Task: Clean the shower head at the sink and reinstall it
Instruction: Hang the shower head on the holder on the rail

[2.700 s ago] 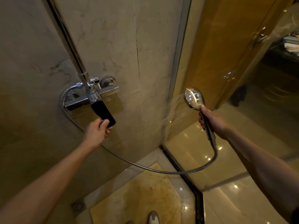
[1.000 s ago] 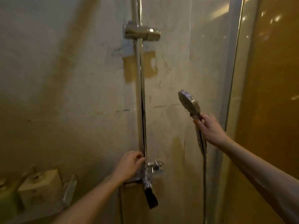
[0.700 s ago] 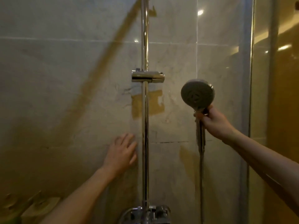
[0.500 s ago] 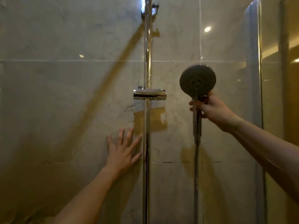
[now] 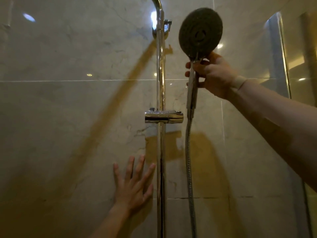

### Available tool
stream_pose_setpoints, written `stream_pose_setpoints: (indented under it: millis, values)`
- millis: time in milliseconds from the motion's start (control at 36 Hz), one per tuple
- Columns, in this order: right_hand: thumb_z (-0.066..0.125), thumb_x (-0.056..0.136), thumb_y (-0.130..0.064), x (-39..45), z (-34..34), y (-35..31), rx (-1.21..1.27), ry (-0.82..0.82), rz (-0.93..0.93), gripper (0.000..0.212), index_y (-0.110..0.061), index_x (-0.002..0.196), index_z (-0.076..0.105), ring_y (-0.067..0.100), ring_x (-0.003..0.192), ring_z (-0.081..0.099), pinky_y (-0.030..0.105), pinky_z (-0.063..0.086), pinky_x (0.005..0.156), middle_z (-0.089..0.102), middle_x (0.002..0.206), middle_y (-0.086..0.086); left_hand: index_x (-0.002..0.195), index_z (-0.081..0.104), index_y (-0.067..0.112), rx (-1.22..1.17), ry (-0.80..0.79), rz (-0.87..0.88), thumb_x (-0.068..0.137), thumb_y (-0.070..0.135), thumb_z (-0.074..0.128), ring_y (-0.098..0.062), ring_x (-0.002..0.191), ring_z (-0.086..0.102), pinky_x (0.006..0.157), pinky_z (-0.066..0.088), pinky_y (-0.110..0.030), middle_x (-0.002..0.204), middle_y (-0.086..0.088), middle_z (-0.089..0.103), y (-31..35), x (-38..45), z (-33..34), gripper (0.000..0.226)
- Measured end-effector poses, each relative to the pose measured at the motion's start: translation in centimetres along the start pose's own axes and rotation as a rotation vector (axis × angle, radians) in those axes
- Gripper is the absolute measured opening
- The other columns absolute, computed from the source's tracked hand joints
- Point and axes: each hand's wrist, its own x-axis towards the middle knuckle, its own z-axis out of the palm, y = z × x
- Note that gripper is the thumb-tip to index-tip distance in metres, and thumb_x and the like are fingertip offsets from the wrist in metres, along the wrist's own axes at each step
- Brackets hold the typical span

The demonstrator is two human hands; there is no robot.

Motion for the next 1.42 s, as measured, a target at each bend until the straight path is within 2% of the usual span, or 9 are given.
stream_pose_setpoints:
  millis: [222, 528, 722, 917, 1139, 1306, 1417]
  values:
    - [0.053, 0.096, -0.006, -0.2, 2.1, 0.6, -0.028, 0.005, -0.014, 0.042, -0.017, 0.136, 0.049, 0.024, 0.106, 0.064, 0.055, 0.05, 0.098, 0.063, 0.111, 0.004, 0.151, 0.011, 0.034, 0.014, -0.057, -0.013, 0.086, 0.058, 0.035, -0.038, 0.147, 0.01, 0.103, 0.007, -0.079, 0.162, -0.009, 0.008, 0.2, 0.0, -0.8, 0.074]
    - [0.054, 0.094, -0.005, 0.7, 1.8, 0.4, 0.027, 0.006, -0.018, 0.037, -0.017, 0.129, 0.054, 0.027, 0.107, 0.064, 0.057, 0.051, 0.096, 0.063, 0.11, 0.005, 0.151, 0.012, 0.034, 0.017, -0.033, -0.011, 0.085, 0.059, 0.037, -0.037, 0.147, 0.006, 0.103, 0.008, -0.078, 0.162, -0.008, 0.005, 0.2, -0.1, -0.7, 0.075]
    - [0.053, 0.094, -0.005, 1.6, 1.7, -0.1, 0.083, 0.043, -0.012, 0.039, -0.013, 0.132, 0.053, 0.025, 0.103, 0.066, 0.055, 0.055, 0.092, 0.065, 0.109, 0.005, 0.151, 0.012, 0.034, 0.031, -0.035, -0.007, 0.087, 0.061, 0.033, -0.038, 0.147, 0.006, 0.103, 0.009, -0.078, 0.162, -0.008, 0.001, 0.1, 0.0, -0.5, 0.073]
    - [0.052, 0.096, -0.004, 2.7, 1.9, -0.2, 0.166, 0.019, -0.041, 0.037, -0.009, 0.132, 0.054, 0.026, 0.102, 0.065, 0.051, 0.058, 0.087, 0.065, 0.108, 0.006, 0.15, 0.018, 0.034, 0.018, -0.014, -0.002, 0.084, 0.061, 0.037, -0.038, 0.146, 0.014, 0.102, 0.011, -0.078, 0.162, -0.009, 0.01, 0.1, 0.0, -0.4, 0.075]
    - [0.05, 0.096, -0.003, 3.0, 2.1, 0.0, 0.218, -0.018, -0.045, 0.034, -0.01, 0.129, 0.054, 0.025, 0.1, 0.064, 0.052, 0.057, 0.089, 0.064, 0.106, 0.006, 0.151, 0.017, 0.034, 0.005, -0.023, -0.001, 0.083, 0.061, 0.037, -0.038, 0.146, 0.015, 0.102, 0.011, -0.079, 0.161, -0.008, 0.014, 0.0, 0.1, -0.5, 0.075]
    - [0.049, 0.097, -0.003, 3.5, 2.9, 0.4, 0.282, 0.015, -0.043, 0.036, -0.01, 0.132, 0.051, 0.024, 0.097, 0.063, 0.045, 0.059, 0.083, 0.063, 0.104, 0.006, 0.15, 0.018, 0.034, 0.011, -0.019, 0.002, 0.082, 0.061, 0.039, -0.038, 0.145, 0.016, 0.102, 0.012, -0.078, 0.161, -0.009, 0.015, 0.0, 0.1, -0.4, 0.076]
    - [0.049, 0.097, -0.005, 3.8, 3.3, 1.1, 0.292, -0.021, -0.033, 0.038, -0.009, 0.135, 0.05, 0.021, 0.094, 0.063, 0.042, 0.058, 0.082, 0.063, 0.101, 0.003, 0.15, 0.02, 0.034, 0.009, -0.025, -0.007, 0.083, 0.062, 0.039, -0.039, 0.145, 0.018, 0.102, 0.012, -0.078, 0.161, -0.009, 0.016, 0.0, 0.1, -0.4, 0.075]
